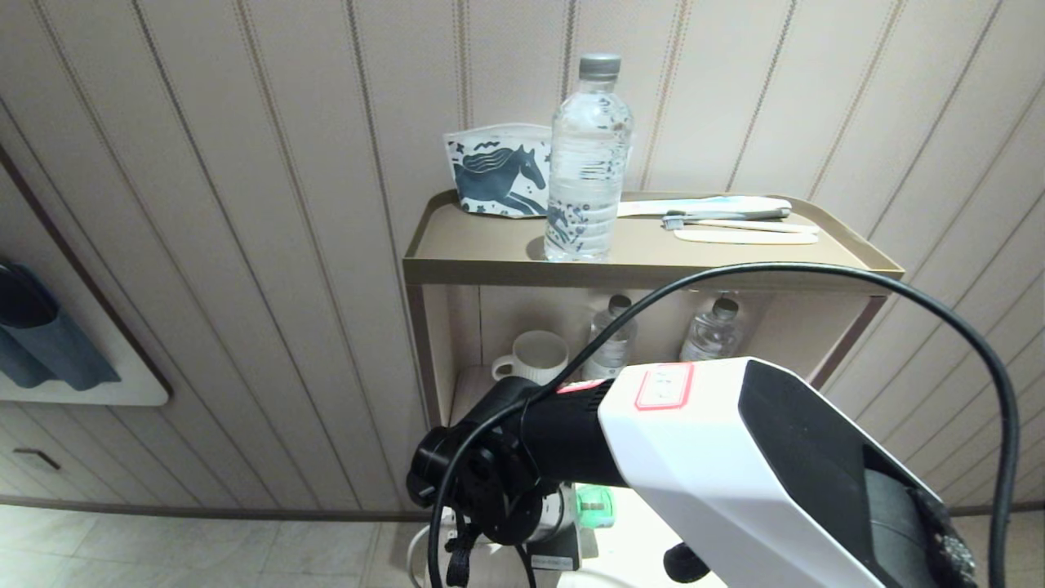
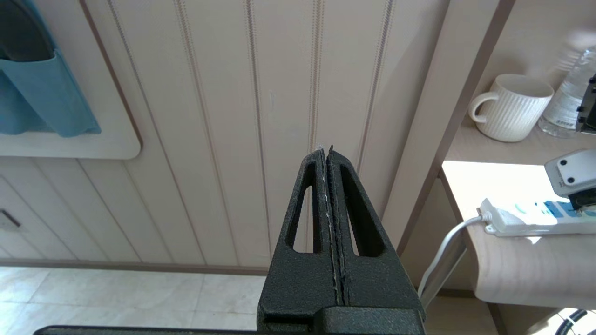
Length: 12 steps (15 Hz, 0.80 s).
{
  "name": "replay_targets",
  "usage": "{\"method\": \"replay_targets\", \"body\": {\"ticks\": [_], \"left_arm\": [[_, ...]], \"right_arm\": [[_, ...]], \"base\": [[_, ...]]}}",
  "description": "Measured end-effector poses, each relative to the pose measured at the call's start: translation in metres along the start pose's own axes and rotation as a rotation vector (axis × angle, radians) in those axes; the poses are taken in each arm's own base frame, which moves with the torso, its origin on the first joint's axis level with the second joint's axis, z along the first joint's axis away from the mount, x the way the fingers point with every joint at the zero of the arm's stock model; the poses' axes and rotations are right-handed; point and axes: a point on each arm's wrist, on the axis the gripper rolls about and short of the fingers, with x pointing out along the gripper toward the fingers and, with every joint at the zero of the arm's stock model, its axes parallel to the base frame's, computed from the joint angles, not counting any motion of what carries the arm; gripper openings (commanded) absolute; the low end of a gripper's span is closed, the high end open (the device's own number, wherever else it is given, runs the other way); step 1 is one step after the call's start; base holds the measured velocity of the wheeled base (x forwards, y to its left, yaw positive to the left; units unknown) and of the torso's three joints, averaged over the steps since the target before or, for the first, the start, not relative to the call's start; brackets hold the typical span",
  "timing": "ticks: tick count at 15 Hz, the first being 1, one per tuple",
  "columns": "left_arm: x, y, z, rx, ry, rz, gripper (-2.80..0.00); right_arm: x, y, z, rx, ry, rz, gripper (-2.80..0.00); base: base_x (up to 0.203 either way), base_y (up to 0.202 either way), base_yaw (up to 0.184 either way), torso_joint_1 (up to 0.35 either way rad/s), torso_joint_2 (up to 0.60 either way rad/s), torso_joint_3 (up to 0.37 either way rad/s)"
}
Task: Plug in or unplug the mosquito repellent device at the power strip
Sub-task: Insert the plug into the socket
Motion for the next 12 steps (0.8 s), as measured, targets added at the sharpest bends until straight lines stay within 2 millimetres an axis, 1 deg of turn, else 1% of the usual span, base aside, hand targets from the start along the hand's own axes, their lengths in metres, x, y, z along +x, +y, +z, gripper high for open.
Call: {"method": "replay_targets", "body": {"ticks": [4, 12], "left_arm": [[0.0, 0.0, 0.0, 0.0, 0.0, 0.0, -2.8], [0.0, 0.0, 0.0, 0.0, 0.0, 0.0, -2.8]], "right_arm": [[0.003, -0.001, 0.001, -0.005, 0.001, 0.001, -2.8], [0.005, -0.003, 0.01, -0.015, -0.059, -0.03, -2.8]], "base": [[0.0, 0.0, 0.0, 0.0, 0.0, 0.0], [0.0, 0.0, 0.0, 0.0, 0.0, 0.0]]}}
